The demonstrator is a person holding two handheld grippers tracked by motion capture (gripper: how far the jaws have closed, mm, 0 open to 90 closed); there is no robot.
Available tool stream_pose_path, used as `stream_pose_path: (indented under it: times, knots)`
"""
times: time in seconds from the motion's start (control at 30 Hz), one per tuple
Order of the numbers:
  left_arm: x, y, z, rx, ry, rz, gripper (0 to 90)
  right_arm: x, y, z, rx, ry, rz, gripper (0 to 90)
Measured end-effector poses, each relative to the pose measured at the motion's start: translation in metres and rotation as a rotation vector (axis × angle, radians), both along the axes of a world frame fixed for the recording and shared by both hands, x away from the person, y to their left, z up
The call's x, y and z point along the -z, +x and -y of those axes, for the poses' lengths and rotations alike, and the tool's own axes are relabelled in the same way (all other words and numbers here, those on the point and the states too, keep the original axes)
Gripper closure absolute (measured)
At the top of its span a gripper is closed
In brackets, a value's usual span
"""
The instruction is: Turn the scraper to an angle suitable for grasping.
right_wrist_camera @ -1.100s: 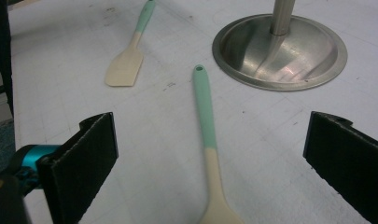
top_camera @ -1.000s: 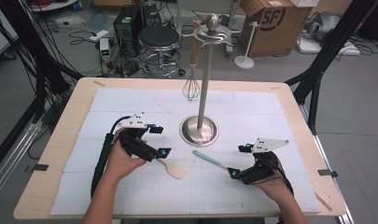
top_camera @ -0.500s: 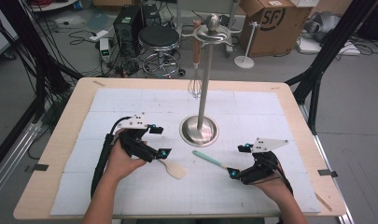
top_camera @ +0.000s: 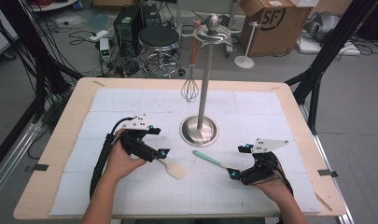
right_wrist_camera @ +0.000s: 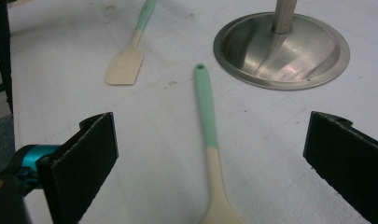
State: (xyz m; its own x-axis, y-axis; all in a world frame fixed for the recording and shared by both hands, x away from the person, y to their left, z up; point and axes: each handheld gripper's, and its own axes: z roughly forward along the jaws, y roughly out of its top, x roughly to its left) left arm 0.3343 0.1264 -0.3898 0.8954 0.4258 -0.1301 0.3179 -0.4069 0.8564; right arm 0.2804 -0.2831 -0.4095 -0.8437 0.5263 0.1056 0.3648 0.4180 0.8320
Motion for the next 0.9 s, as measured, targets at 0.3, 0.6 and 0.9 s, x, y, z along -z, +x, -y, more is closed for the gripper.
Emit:
stream_pose_path:
  times: [0.3, 0.6, 0.9]
  knots:
    - [0.014, 0.004, 0.002, 0.009, 0.105, -0.038, 13.4, 0.001, 0.001, 0.0, 0.002, 0.001, -0.008, 2.5]
    - [0.038, 0.008, 0.001, 0.034, 0.239, -0.079, 15.7, 0.001, 0.001, 0.0, 0.003, 0.002, -0.006, 2.5]
    - [0.043, 0.004, 0.005, 0.028, 0.384, -0.046, 39.4, 0.001, 0.001, 0.0, 0.003, 0.0, -0.009, 2.5]
